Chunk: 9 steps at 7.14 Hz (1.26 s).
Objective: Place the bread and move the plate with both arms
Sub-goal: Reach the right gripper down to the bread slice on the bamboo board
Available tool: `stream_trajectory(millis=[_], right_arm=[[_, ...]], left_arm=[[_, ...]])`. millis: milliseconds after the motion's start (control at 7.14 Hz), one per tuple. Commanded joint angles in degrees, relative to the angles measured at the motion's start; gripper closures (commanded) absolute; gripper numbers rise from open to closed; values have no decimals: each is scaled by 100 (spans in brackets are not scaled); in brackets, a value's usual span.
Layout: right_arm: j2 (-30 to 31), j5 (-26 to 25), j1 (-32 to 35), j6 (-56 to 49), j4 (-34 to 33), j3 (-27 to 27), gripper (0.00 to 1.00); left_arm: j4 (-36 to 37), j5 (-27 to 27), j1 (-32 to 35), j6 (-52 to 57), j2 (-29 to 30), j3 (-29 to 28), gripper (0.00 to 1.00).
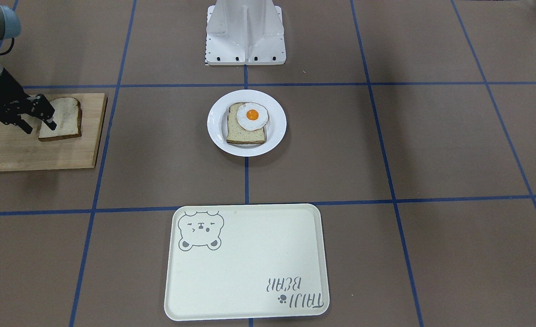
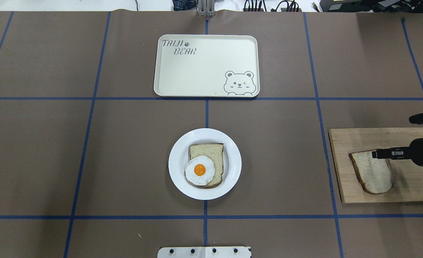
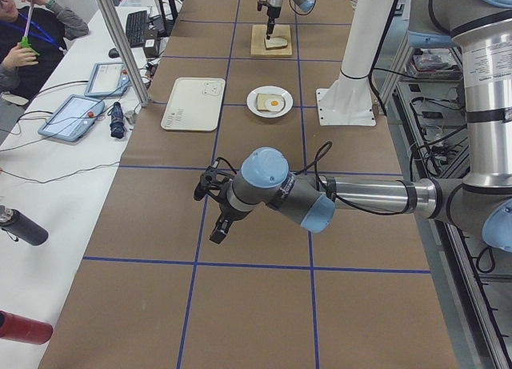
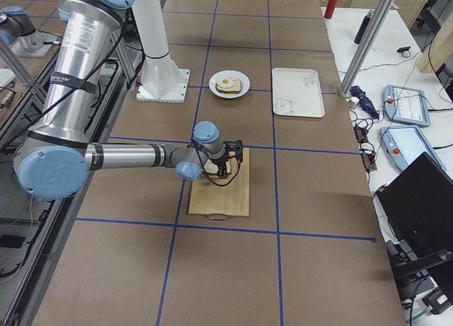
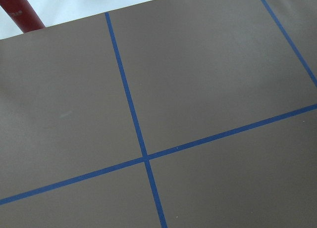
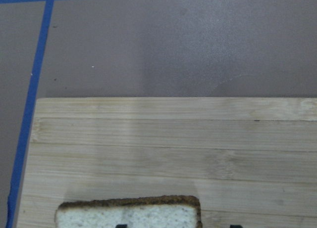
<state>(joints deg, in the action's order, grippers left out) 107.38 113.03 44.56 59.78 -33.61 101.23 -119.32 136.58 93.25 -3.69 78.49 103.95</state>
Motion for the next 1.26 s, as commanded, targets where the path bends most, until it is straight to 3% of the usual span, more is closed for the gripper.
stream_trajectory(millis=[0,140,280,840,1120], right_arm=[[-33,-44,-26,-133,3,-121,29],[-42,-44,-26,-142,3,-121,40],[-42,-44,-35,-142,-5,-113,60],[-77,-53,-184,-151,-5,-113,62],[-95,-53,-202,-229,-14,-104,100]], left_arm=[[-3,0,0,0,0,2,2],[6,0,0,0,0,-7,2],[-3,0,0,8,0,-7,2],[6,0,0,8,0,-7,2],[-3,0,0,8,-9,-7,2]])
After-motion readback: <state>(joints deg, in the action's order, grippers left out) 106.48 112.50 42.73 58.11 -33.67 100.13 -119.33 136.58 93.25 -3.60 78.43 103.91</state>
